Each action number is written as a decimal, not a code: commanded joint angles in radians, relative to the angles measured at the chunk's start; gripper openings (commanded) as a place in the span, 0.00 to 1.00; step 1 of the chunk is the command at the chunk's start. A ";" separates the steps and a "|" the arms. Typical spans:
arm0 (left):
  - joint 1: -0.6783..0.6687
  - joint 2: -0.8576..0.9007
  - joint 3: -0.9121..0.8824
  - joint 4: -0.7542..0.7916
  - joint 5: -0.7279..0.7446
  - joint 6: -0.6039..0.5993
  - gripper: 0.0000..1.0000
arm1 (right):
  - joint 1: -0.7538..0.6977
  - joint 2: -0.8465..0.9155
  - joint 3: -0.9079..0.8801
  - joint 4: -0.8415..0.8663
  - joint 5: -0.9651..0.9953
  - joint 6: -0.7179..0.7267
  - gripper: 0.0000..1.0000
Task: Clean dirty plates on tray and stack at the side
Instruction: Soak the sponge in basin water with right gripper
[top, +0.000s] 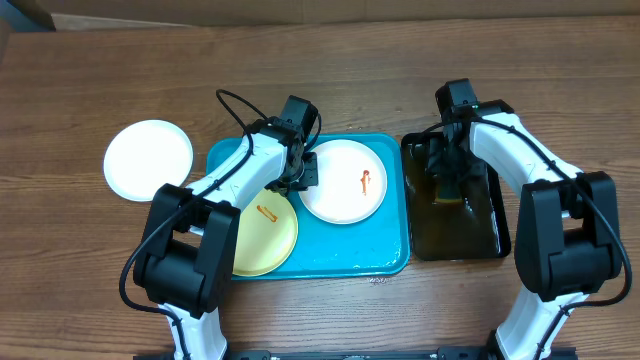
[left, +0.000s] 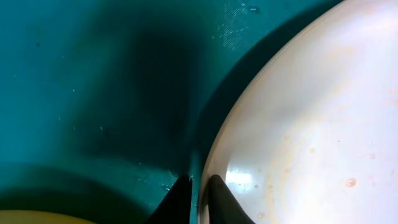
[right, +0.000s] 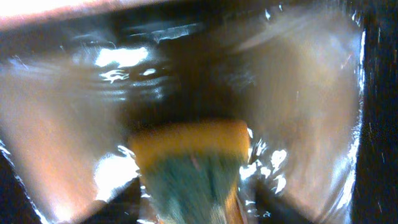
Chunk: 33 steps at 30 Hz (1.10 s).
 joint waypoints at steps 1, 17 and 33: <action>-0.001 -0.005 -0.016 0.000 -0.024 -0.009 0.16 | -0.003 -0.020 0.081 -0.100 0.008 -0.027 0.68; -0.001 -0.005 -0.016 0.000 -0.024 -0.010 0.16 | -0.002 -0.018 -0.020 -0.044 -0.054 -0.023 0.46; 0.002 -0.005 -0.016 0.031 -0.023 -0.010 0.22 | -0.002 -0.018 -0.020 -0.061 -0.053 -0.060 0.04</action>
